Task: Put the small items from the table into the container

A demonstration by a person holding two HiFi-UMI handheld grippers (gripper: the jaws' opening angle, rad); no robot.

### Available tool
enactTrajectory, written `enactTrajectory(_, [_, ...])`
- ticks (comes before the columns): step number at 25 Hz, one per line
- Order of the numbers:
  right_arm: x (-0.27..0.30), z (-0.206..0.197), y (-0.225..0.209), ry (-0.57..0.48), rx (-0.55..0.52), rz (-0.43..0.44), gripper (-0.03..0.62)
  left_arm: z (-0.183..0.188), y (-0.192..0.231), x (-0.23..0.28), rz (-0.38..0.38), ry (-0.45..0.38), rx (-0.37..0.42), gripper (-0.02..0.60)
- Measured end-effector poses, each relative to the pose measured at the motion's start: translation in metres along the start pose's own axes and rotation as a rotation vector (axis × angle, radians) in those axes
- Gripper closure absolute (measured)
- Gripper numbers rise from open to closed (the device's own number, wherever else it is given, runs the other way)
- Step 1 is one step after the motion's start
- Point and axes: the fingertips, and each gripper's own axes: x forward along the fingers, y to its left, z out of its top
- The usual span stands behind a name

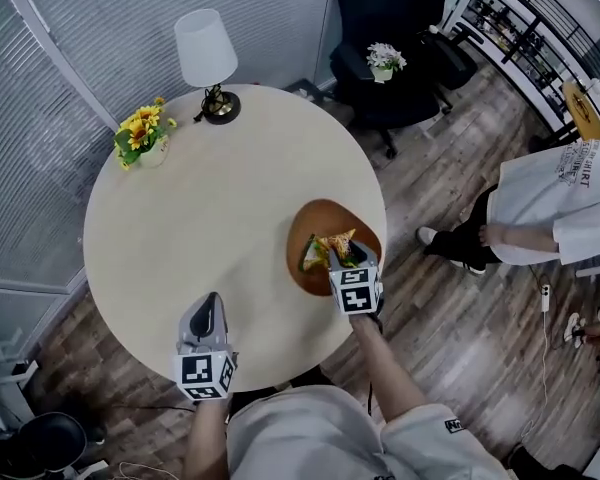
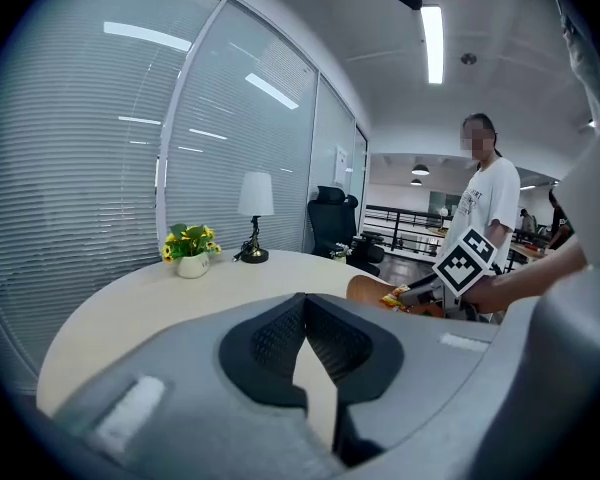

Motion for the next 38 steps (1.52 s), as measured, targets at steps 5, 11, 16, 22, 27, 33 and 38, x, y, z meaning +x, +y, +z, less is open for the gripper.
enactTrajectory(5, [0.005,-0.008,0.000,-0.005,-0.015,-0.008,0.381,-0.003,-0.005,-0.003,0.013,-0.001,0.001,0.583])
enactTrajectory(11, [-0.046,0.029,0.011,-0.207,0.004,0.079,0.449,0.000,-0.025,-0.007,0.011,-0.019,-0.003,0.583])
enactTrajectory(16, [-0.101,0.087,0.081,-0.419,-0.010,0.254,0.592,0.001,-0.021,-0.003,0.007,-0.026,-0.003,0.583])
enactTrajectory(22, [-0.128,0.097,0.163,-0.458,-0.030,0.427,0.592,0.004,-0.020,-0.006,0.015,-0.038,-0.005,0.583])
enactTrajectory(27, [-0.132,0.088,0.194,-0.429,-0.033,0.469,0.592,0.012,-0.015,-0.012,0.023,-0.057,-0.004,0.583])
enactTrajectory(33, [-0.131,0.083,0.200,-0.408,-0.045,0.483,0.592,0.012,-0.011,-0.014,0.034,-0.058,-0.004,0.583])
enactTrajectory(38, [-0.135,0.082,0.201,-0.407,-0.059,0.486,0.592,0.014,-0.015,-0.014,0.029,-0.060,-0.004,0.583])
